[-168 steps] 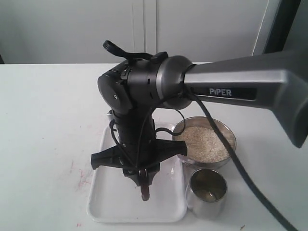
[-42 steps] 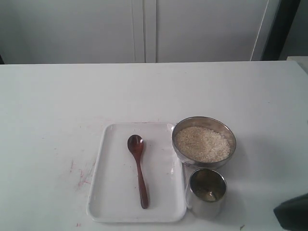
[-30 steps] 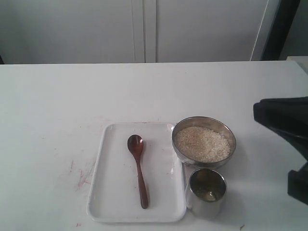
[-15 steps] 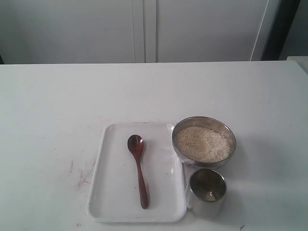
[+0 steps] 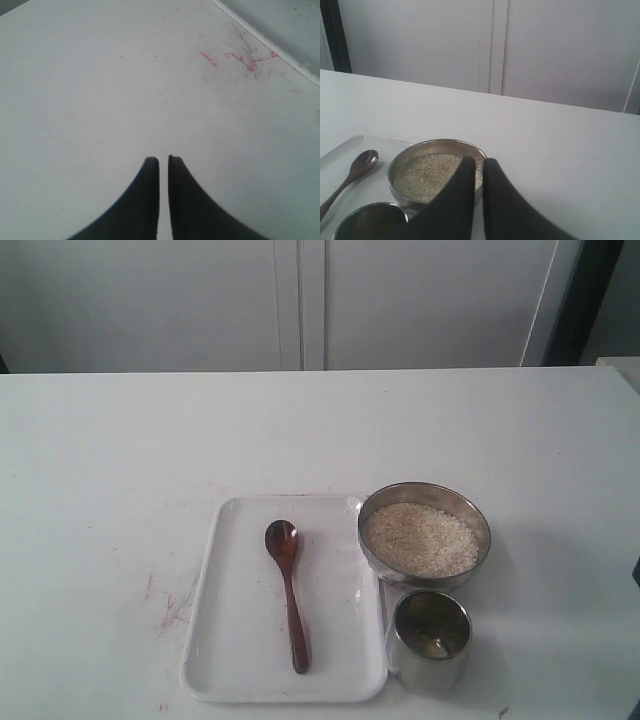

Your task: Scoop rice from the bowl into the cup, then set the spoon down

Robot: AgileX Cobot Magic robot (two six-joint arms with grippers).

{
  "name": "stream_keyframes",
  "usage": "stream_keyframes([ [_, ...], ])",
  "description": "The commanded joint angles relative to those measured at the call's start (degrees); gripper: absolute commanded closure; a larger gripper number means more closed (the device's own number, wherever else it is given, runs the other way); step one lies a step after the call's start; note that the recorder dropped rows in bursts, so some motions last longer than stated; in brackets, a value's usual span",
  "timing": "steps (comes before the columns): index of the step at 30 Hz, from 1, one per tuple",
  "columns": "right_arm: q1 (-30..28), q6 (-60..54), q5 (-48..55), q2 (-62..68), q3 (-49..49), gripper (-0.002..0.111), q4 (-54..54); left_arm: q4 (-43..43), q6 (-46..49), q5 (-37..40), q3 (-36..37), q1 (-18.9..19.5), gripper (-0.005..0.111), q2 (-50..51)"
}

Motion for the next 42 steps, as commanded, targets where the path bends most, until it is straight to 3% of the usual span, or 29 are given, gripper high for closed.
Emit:
stream_keyframes([
  [1,-1.22,-11.80,-1.47,-2.07,1.77,0.102,9.82,-0.32,-0.33,2.77,0.53,-0.42,0.092,0.37],
  [15,-1.49,-16.10,11.53,-6.56,1.77,0.102,8.96,-0.32,-0.33,2.77,0.53,-0.42,0.092,0.37],
  [42,-4.45,-16.48,16.71,-8.02,1.77,0.102,8.41,-0.32,-0.33,2.77,0.53,-0.42,0.092,0.37],
])
